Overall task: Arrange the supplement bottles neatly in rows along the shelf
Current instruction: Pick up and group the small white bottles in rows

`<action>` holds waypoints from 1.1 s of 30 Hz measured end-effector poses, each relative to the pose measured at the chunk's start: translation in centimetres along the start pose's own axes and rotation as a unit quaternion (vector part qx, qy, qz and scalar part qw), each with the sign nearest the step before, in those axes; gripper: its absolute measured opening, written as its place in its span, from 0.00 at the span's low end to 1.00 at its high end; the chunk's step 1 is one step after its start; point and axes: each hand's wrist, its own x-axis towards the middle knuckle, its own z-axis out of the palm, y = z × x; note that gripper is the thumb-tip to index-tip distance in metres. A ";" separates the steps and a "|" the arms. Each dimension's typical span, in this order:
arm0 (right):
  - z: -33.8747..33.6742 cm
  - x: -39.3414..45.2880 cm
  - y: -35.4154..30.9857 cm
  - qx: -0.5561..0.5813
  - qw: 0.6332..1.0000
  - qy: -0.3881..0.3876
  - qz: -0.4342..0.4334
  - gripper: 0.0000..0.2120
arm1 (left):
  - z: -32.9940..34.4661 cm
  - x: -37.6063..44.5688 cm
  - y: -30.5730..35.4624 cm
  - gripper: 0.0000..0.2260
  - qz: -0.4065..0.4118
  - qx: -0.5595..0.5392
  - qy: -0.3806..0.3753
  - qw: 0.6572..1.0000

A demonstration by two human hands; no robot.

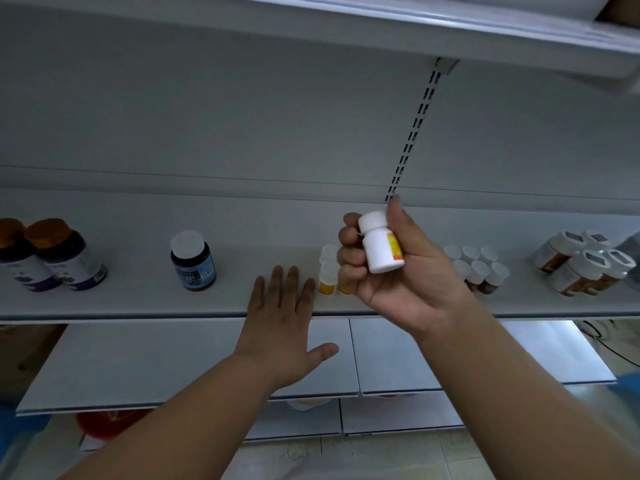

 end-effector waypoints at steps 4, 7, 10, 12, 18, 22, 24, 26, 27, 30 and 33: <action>0.3 -0.8 0.6 0.017 0.997 -0.066 0.035 0.17 | -0.1 -0.1 0.0 0.47 -0.001 0.006 0.004 1.000; 0.6 -1.0 0.3 -0.016 0.997 -0.059 0.055 0.18 | -0.1 -0.1 0.0 0.48 -0.002 0.005 0.003 1.000; 0.3 -1.3 0.2 -0.029 0.994 -0.052 0.087 0.22 | 0.2 0.0 0.0 0.48 -0.001 0.003 0.011 1.000; 0.0 -1.5 0.4 -0.030 0.994 -0.060 0.086 0.21 | 0.2 0.0 0.0 0.48 0.000 0.002 0.014 1.000; 0.1 -1.9 0.8 0.008 0.996 -0.043 0.072 0.25 | 0.2 0.1 -0.1 0.47 -0.001 -0.002 0.013 1.000; 0.1 -2.0 0.7 -0.009 0.996 -0.010 0.088 0.19 | 0.3 0.0 0.0 0.48 -0.003 -0.004 0.011 1.000; 0.2 -2.4 0.8 -0.049 0.997 -0.002 0.067 0.17 | 0.3 0.1 0.0 0.48 -0.004 -0.007 0.014 1.000; 0.2 -2.6 0.9 -0.065 0.997 0.004 0.041 0.17 | 0.2 0.1 -0.1 0.48 -0.005 -0.005 0.014 1.000; 0.3 -2.5 0.9 -0.069 0.997 0.016 0.028 0.17 | 0.2 0.1 -0.1 0.48 -0.005 -0.003 0.012 1.000; 0.5 -2.3 0.9 -0.117 0.991 0.067 -0.009 0.17 | 0.2 0.0 0.0 0.48 -0.006 0.002 0.007 1.000; 0.7 -2.3 0.7 -0.188 0.978 0.084 -0.030 0.11 | 0.2 0.0 0.0 0.47 -0.007 -0.001 0.011 1.000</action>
